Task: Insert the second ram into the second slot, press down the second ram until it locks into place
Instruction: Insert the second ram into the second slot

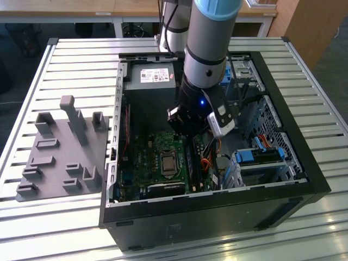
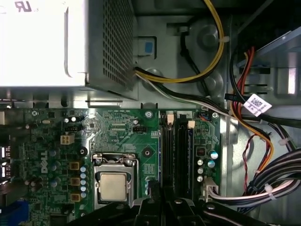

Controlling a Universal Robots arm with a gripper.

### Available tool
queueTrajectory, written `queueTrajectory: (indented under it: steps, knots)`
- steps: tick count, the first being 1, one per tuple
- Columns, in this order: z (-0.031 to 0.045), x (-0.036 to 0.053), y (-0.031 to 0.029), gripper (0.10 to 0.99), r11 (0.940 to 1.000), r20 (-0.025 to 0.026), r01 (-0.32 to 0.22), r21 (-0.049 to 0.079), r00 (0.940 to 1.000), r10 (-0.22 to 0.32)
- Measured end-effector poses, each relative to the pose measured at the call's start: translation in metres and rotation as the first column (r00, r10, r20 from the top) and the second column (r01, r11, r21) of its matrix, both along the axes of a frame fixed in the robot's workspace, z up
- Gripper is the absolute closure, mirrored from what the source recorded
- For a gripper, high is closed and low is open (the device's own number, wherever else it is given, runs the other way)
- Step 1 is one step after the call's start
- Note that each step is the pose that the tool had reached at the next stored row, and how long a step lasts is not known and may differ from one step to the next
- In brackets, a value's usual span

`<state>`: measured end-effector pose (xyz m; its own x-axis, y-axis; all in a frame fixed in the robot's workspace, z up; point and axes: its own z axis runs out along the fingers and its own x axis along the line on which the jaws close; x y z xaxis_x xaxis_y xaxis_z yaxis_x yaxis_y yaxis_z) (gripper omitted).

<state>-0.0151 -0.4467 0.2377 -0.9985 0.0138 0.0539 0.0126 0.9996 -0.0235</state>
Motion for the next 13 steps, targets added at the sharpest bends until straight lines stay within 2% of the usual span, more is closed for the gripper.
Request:
queueTrajectory:
  steps: [6,13]
  knots:
    - [-0.004,0.0008,0.0,0.949,1.0,0.0024,0.0,0.0,1.0,0.0]
    - [-0.0089,0.002,-0.0008,0.949,1.0,0.0024,0.0,0.0,1.0,0.0]
